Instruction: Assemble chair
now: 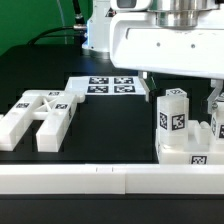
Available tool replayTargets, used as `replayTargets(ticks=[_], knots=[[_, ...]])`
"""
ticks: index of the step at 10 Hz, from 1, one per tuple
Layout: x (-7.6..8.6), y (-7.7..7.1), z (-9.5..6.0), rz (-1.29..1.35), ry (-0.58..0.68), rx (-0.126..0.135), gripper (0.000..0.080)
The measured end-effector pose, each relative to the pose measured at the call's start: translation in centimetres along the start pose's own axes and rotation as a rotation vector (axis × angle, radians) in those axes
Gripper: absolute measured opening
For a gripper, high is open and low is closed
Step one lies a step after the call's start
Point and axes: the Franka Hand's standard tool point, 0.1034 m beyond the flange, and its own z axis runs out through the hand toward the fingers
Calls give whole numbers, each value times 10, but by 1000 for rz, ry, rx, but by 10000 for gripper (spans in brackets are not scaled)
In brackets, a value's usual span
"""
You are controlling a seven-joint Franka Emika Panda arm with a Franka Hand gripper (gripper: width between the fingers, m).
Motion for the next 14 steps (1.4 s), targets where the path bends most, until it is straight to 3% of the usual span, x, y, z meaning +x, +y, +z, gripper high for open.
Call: replayTargets(ticks=[7,10,13,14], knots=[[1,4,2,-593,8,-37,649],[3,6,2,-744,6,-41,649],[3,6,2,-737,6,-41,289],[3,6,2,-730,6,-40,289]])
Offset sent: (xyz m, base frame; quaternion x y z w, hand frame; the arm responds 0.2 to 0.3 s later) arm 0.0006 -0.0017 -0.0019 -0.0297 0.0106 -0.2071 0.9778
